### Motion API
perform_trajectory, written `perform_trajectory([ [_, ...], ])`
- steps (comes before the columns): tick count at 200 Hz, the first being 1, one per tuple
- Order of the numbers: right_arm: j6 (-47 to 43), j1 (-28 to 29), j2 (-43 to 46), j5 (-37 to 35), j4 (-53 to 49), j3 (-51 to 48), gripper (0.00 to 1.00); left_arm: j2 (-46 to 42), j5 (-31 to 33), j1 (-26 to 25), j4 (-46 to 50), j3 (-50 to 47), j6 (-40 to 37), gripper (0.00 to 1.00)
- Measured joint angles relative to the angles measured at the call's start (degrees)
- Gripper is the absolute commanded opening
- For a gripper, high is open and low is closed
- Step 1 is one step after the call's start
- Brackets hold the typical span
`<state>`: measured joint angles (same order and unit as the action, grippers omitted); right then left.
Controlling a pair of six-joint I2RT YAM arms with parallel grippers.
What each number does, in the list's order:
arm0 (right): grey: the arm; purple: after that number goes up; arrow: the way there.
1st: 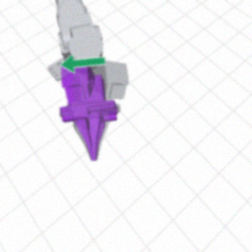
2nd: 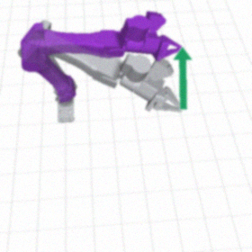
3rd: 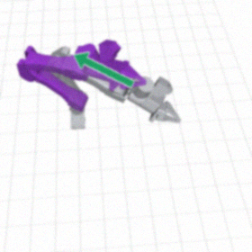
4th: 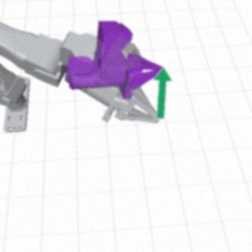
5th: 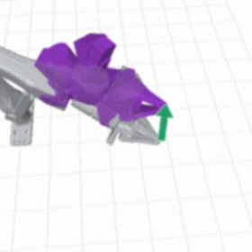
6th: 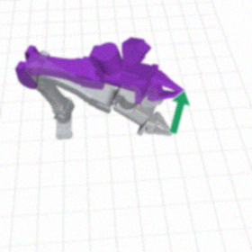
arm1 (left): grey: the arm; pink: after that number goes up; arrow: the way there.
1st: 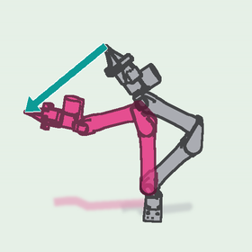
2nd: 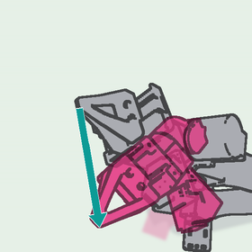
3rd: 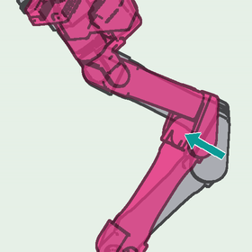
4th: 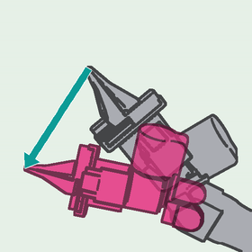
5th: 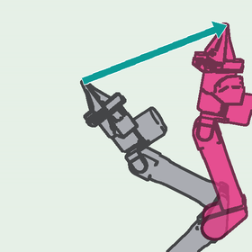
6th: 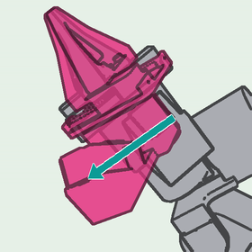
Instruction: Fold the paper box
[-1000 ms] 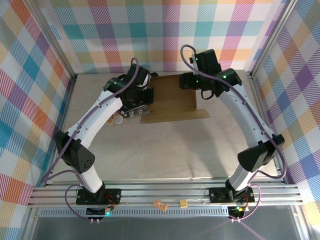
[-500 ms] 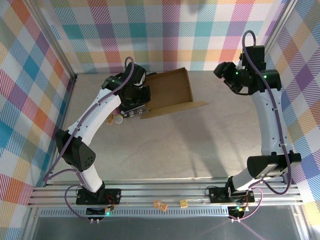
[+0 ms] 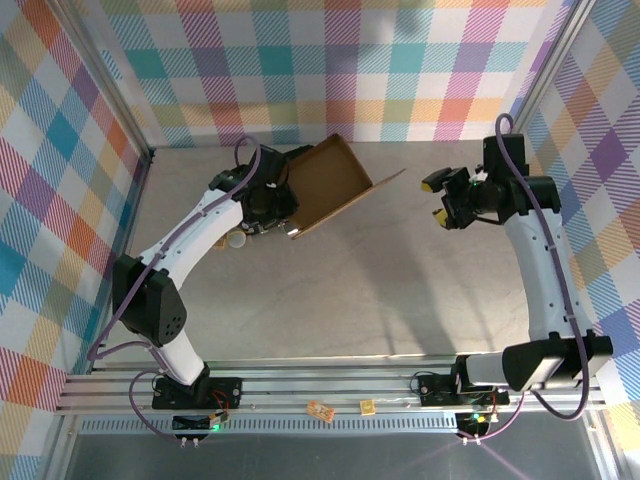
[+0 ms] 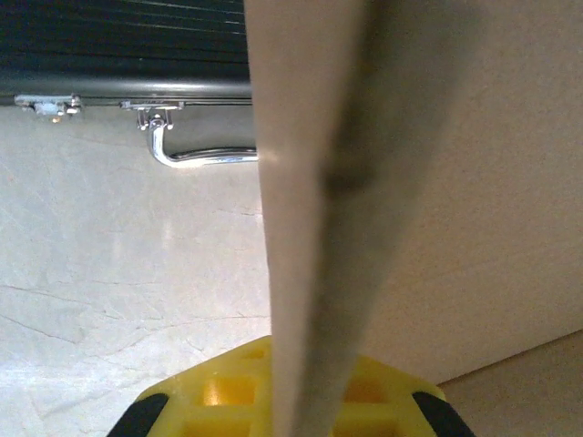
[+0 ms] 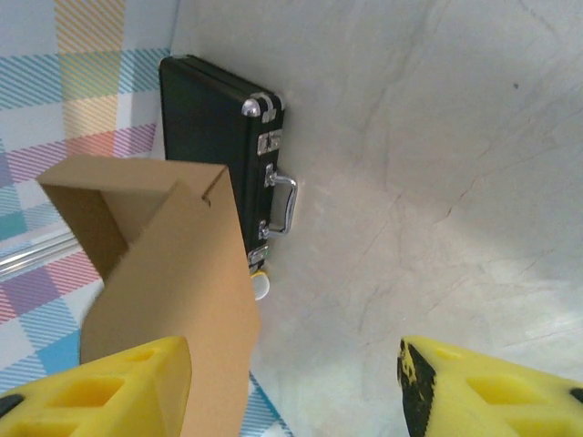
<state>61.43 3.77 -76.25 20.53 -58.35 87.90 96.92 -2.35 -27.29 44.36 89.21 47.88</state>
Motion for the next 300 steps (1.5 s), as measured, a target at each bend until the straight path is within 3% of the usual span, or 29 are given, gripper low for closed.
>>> perform_trajectory([
  [48,0.74,3.87,-1.18,0.44,3.58,0.24,0.71,-0.79,3.1,-1.97,-1.6,-2.08,6.12,0.0],
  [105,-3.08,22.84,-1.53,-11.96,4.26,12.13,0.74,-1.05,6.88,-4.46,-3.15,-2.84,9.81,0.0],
  [150,-5.22,26.36,-5.88,-17.81,-0.26,17.03,0.72,-1.05,8.04,-4.57,-4.11,-2.84,11.06,0.0],
  [191,-7.06,27.61,-12.22,-19.71,-5.9,20.55,0.54,-1.14,8.0,-5.14,-4.52,-3.58,11.32,0.0],
  [204,-7.54,28.63,-13.14,-20.7,-6.54,20.55,0.43,-1.14,7.85,-5.62,-4.7,-3.93,11.32,0.0],
  [212,-7.67,29.18,-13.44,-21.53,-6.73,20.55,0.26,-1.18,7.67,-5.92,-5.27,-4.28,11.3,0.0],
  [226,-8.39,29.7,-13.84,-23.61,-7.82,21.0,0.02,-1.2,6.91,-6.32,-5.95,-5.05,11.37,0.26],
  [234,-8.55,29.7,-14.16,-25.07,-8.87,21.7,0.0,-1.2,5.88,-6.4,-6.05,-5.38,11.56,0.41],
  [247,-10.56,29.75,-15.52,-27.5,-11.23,24.22,0.0,-1.22,3.89,-6.78,-5.86,-5.51,11.78,0.56],
  [272,-17.29,29.51,-18.93,-31.45,-17.46,29.11,0.0,-3.39,0.2,-7.5,-5.99,-6.69,11.32,0.72],
  [278,-18.91,29.29,-19.47,-31.93,-18.53,29.38,0.0,-4.72,-0.68,-7.56,-5.73,-7.48,10.8,0.85],
  [300,-25.31,28.26,-20.15,-33.07,-21.68,28.28,0.0,-10.19,-3.02,-7.56,-3.39,-9.25,9.66,0.87],
])
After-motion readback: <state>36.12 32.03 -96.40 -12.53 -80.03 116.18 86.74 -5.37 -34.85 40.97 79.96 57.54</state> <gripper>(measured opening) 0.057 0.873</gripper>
